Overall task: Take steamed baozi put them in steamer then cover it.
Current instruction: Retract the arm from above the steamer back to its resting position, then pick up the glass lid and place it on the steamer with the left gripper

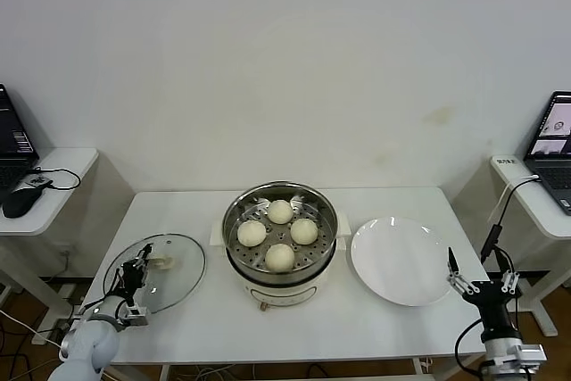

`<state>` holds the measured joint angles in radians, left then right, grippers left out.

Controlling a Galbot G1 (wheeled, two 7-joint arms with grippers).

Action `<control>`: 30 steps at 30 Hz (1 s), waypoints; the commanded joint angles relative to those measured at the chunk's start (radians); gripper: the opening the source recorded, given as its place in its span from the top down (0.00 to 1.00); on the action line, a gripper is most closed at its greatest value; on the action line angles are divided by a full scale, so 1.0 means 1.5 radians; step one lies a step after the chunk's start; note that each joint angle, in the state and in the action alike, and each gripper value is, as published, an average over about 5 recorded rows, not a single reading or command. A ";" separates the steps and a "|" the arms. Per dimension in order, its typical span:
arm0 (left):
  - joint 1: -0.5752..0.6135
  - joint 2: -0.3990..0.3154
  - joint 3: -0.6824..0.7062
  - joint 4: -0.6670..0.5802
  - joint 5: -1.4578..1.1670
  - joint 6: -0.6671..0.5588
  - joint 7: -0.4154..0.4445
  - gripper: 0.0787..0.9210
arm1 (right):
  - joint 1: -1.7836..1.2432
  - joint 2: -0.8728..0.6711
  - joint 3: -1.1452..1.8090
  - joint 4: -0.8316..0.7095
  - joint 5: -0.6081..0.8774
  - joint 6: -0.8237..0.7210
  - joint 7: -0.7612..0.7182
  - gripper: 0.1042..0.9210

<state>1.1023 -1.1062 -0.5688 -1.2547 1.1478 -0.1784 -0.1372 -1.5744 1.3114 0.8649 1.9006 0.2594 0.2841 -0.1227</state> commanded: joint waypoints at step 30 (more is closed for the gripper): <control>0.091 0.146 0.082 -0.541 -0.194 0.265 0.139 0.91 | 0.007 0.039 -0.074 -0.013 -0.165 0.019 0.021 0.12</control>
<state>1.3116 -0.9246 -0.6816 -1.9163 0.9045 0.1004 0.0477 -1.5768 1.3393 0.7947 1.8939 0.1548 0.3111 -0.1057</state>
